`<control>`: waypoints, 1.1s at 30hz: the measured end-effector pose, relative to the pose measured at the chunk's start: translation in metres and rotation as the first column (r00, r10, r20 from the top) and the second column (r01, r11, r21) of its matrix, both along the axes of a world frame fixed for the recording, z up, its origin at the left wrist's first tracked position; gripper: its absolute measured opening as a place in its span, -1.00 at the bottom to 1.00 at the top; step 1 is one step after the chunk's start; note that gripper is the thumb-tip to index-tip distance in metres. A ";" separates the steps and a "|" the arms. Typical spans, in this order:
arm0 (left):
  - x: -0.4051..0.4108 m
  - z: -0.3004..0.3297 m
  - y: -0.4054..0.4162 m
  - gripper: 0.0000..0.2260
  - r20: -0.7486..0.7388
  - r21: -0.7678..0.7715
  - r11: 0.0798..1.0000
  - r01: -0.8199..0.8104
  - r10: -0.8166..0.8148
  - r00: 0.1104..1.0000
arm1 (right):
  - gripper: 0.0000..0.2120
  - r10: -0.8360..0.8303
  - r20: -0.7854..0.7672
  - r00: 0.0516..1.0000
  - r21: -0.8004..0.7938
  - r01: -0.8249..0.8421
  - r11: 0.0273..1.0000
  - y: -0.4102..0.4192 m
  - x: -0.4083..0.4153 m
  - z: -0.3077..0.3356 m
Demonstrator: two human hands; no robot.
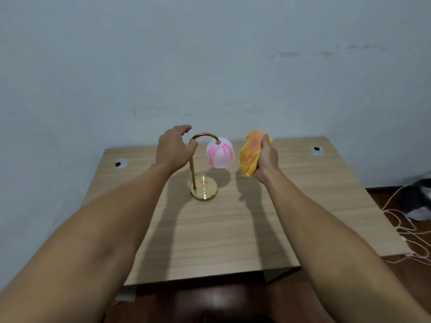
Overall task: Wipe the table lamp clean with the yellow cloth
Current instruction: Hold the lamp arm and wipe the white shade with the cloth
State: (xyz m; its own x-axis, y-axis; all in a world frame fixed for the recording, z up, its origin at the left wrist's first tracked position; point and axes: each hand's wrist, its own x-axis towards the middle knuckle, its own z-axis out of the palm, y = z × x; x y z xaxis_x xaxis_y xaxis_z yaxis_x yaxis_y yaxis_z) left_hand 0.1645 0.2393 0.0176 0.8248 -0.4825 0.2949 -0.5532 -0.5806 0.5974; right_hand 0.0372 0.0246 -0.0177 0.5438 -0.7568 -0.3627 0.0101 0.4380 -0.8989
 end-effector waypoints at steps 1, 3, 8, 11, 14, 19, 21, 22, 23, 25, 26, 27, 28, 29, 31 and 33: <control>0.002 -0.001 0.000 -0.60 -0.003 0.013 1.000 0.016 -0.016 1.000 | -0.58 0.006 -0.027 1.000 -0.033 -0.007 0.999 0.009 0.004 -0.003; 0.003 -0.002 -0.001 -0.63 0.002 0.027 0.999 0.041 -0.041 0.999 | -0.57 -0.003 -0.040 0.999 -0.118 -0.002 0.993 0.031 0.012 -0.008; 0.007 -0.007 -0.005 -0.79 0.082 0.014 0.995 0.096 -0.096 0.992 | -0.53 -0.006 0.015 1.000 -0.442 0.012 0.897 0.094 0.037 -0.026; 0.015 -0.011 -0.002 -0.84 0.163 0.061 0.988 0.144 -0.153 0.975 | -0.52 -0.001 -0.146 0.989 -0.703 -0.103 0.703 0.117 0.048 -0.042; 0.019 -0.013 -0.003 -0.84 0.236 0.108 0.978 0.176 -0.197 0.952 | -0.51 -0.042 -0.226 0.973 -0.797 -0.160 0.582 0.119 0.050 -0.059; 0.017 -0.011 -0.002 -0.84 0.262 0.151 0.971 0.186 -0.221 0.939 | -0.48 -0.053 -0.105 0.993 -0.794 -0.051 0.606 0.116 0.049 -0.074; 0.017 -0.009 -0.001 -0.85 0.265 0.173 0.967 0.187 -0.229 0.937 | -0.51 -0.055 -0.061 0.997 -0.765 -0.011 0.644 0.117 0.049 -0.078; 0.017 -0.008 -0.001 -0.85 0.265 0.185 0.965 0.186 -0.231 0.936 | -0.52 -0.059 -0.033 0.998 -0.752 0.014 0.659 0.117 0.049 -0.078; 0.016 -0.008 -0.002 -0.85 0.263 0.192 0.964 0.184 -0.231 0.937 | -0.52 -0.063 -0.003 0.998 -0.735 0.041 0.677 0.118 0.049 -0.077; 0.017 -0.009 -0.002 -0.84 0.258 0.189 0.965 0.182 -0.228 0.939 | -0.52 -0.092 0.022 0.996 -0.700 0.081 0.710 0.121 0.048 -0.073; 0.017 -0.009 -0.002 -0.84 0.255 0.184 0.966 0.180 -0.224 0.941 | -0.52 -0.114 0.009 0.993 -0.682 0.089 0.725 0.123 0.047 -0.073; 0.018 -0.009 -0.002 -0.84 0.253 0.182 0.967 0.178 -0.221 0.942 | -0.54 -0.132 -0.014 0.991 -0.654 0.091 0.751 0.124 0.046 -0.074; 0.019 -0.009 -0.002 -0.84 0.253 0.184 0.967 0.177 -0.221 0.942 | -0.56 -0.149 -0.048 0.988 -0.605 0.089 0.791 0.123 0.043 -0.076; 0.019 -0.009 -0.001 -0.84 0.255 0.187 0.966 0.178 -0.223 0.941 | -0.57 -0.167 -0.089 0.982 -0.534 0.094 0.840 0.123 0.040 -0.077; 0.019 -0.010 -0.001 -0.84 0.256 0.191 0.965 0.181 -0.227 0.940 | -0.57 -0.228 -0.141 0.963 -0.371 0.162 0.914 0.119 0.036 -0.075; 0.019 -0.012 0.000 -0.84 0.252 0.182 0.966 0.186 -0.229 0.940 | -0.55 -0.318 -0.098 0.943 -0.295 0.277 0.914 0.116 0.039 -0.064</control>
